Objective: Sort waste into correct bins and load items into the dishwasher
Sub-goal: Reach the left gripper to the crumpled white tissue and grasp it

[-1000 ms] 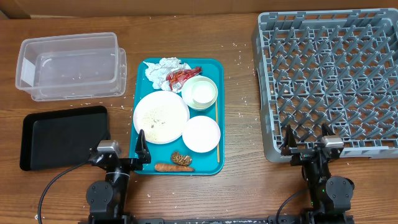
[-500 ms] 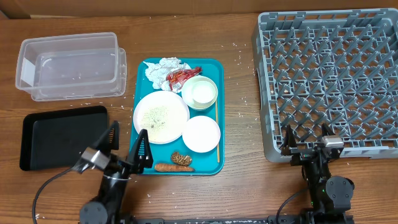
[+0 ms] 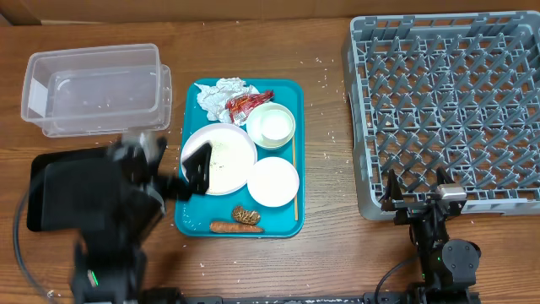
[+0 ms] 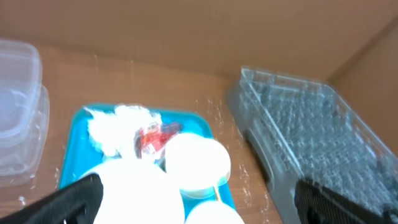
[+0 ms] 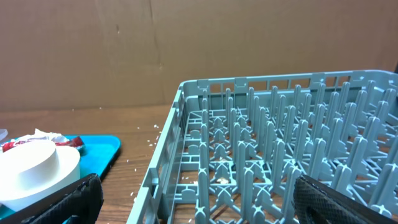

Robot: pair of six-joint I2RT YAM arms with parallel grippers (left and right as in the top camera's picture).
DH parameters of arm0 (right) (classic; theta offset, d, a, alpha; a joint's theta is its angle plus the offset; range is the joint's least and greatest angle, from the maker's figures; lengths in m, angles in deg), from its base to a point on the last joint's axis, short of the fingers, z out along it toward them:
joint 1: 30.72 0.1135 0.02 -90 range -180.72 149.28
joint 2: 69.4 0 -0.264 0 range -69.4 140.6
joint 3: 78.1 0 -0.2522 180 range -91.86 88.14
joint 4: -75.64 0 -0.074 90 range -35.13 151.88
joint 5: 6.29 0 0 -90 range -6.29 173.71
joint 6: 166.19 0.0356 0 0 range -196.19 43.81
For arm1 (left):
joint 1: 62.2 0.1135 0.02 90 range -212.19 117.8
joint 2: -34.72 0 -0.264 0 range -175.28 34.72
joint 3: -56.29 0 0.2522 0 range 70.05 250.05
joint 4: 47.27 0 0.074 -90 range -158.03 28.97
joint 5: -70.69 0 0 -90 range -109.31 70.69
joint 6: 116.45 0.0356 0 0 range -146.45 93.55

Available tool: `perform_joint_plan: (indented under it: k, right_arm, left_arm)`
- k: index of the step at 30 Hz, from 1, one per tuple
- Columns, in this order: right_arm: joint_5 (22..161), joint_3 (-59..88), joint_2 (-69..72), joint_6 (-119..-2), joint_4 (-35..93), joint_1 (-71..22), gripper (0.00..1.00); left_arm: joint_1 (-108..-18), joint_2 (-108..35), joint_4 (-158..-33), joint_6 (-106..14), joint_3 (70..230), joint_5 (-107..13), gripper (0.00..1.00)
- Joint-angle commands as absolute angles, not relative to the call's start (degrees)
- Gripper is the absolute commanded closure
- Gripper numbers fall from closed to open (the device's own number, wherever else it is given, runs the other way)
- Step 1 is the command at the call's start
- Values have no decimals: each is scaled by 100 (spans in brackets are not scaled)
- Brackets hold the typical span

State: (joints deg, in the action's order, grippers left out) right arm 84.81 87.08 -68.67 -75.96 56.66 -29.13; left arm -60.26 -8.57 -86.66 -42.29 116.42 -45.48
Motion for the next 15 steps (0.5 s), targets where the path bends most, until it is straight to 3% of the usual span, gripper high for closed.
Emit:
perform_joint_plan:
  k: [1,7,9,11,15]
  right_arm:
    - [8490,8767,-6924,-7600,5710,-2880,0]
    - [8490,8767,-6924,-7600,5710,-2880,0]
    - [8490,8767,-6924,-7600,5710,-2880,0]
    - [8490,8767,-6924,-7600,5710,-2880,0]
    - [8490,8767,-6924,-7600,5710,-2880,0]
  left_arm:
    - [-5998,-2549,-9658,-3261,13336,-5573,0]
    - [-6061,-4769,-10320,-3259,15482,-6644,0]
    - [-6212,-5359,-10557,-3149,16151,-5674,0]
    - [-6479,-6304,-11236,-3149,17226,-3801,0]
    - [-6684,-6959,-11053,-3151,17480,-3665,0]
